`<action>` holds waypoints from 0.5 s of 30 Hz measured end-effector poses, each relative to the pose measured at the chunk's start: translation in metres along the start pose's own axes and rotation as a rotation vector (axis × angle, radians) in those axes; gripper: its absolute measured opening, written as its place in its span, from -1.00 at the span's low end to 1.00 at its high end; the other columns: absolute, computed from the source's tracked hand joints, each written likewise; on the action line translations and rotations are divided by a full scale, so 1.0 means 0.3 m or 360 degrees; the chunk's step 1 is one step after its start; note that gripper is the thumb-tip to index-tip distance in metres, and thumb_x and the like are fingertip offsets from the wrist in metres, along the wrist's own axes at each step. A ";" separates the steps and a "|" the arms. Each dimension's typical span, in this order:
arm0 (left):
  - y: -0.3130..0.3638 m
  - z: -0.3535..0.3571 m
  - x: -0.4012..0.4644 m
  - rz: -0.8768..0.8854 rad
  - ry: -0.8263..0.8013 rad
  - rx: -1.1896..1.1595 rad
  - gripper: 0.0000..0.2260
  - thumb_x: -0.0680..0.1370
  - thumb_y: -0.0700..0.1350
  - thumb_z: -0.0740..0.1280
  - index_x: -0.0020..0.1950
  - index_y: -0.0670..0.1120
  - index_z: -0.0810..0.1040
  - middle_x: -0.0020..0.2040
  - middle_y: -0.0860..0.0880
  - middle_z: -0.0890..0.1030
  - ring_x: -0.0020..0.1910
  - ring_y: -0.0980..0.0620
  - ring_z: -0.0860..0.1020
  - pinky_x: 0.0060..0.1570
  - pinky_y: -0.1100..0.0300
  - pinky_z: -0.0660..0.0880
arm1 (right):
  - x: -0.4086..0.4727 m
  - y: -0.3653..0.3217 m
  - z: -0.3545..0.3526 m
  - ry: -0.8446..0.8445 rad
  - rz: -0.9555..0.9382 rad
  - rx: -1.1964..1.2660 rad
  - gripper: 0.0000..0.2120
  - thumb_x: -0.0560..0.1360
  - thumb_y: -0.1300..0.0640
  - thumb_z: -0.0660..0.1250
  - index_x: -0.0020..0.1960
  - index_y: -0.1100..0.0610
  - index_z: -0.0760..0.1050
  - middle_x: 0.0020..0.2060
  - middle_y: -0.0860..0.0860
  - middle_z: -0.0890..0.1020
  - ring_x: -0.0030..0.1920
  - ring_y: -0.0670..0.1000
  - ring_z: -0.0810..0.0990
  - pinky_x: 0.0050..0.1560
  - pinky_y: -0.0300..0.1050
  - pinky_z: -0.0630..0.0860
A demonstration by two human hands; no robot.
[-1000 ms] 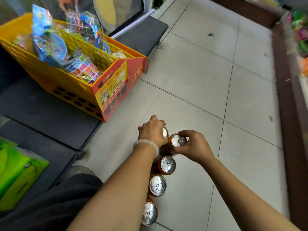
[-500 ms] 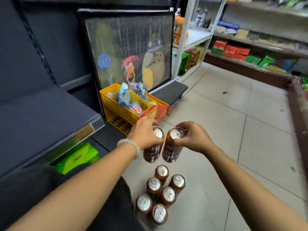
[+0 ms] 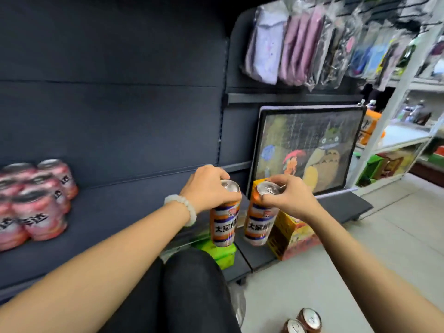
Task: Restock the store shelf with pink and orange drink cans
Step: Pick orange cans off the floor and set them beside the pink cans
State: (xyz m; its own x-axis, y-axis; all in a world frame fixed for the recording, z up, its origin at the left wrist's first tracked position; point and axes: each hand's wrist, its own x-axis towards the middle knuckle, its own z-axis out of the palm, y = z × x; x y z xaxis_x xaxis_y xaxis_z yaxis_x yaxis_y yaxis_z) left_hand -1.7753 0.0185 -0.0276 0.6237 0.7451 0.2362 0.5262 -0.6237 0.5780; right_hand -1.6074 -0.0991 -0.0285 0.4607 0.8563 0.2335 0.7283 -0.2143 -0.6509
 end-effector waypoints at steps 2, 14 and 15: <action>-0.051 -0.101 -0.004 -0.0071 0.0096 -0.0021 -0.64 0.31 0.13 0.47 0.01 -0.02 0.64 0.00 0.01 0.59 0.04 -0.01 0.54 0.04 0.10 0.51 | 0.071 -0.089 0.057 -0.0055 -0.0079 -0.0026 -0.82 0.26 0.05 0.54 -0.19 0.06 0.60 -0.27 0.01 0.67 -0.23 -0.05 0.62 -0.14 -0.17 0.52; -0.510 -0.446 0.088 -0.0565 0.0409 0.0138 -0.65 0.30 0.13 0.49 -0.03 -0.02 0.64 -0.01 0.03 0.55 0.02 0.02 0.54 -0.01 0.13 0.51 | 0.451 -0.465 0.538 -0.0416 -0.0425 0.0172 -0.82 0.26 0.09 0.53 -0.18 -0.01 0.60 -0.20 -0.05 0.58 -0.17 -0.11 0.55 -0.19 -0.33 0.44; -0.554 -0.459 0.101 -0.0582 0.0421 0.0153 -0.64 0.29 0.15 0.50 -0.01 0.00 0.64 -0.01 0.06 0.52 0.05 0.02 0.53 0.02 0.13 0.50 | 0.477 -0.484 0.582 -0.0433 -0.0432 0.0186 -0.81 0.26 0.09 0.52 -0.16 0.03 0.61 -0.21 -0.05 0.57 -0.17 -0.09 0.55 -0.21 -0.36 0.43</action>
State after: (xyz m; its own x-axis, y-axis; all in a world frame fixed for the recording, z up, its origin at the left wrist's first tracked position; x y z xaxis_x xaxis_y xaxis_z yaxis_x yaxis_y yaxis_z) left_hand -1.9233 0.1774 -0.0090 0.2247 0.9472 0.2288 0.7433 -0.3185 0.5882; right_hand -1.7360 0.1365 -0.0267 0.0967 0.9710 0.2186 0.7350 0.0784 -0.6735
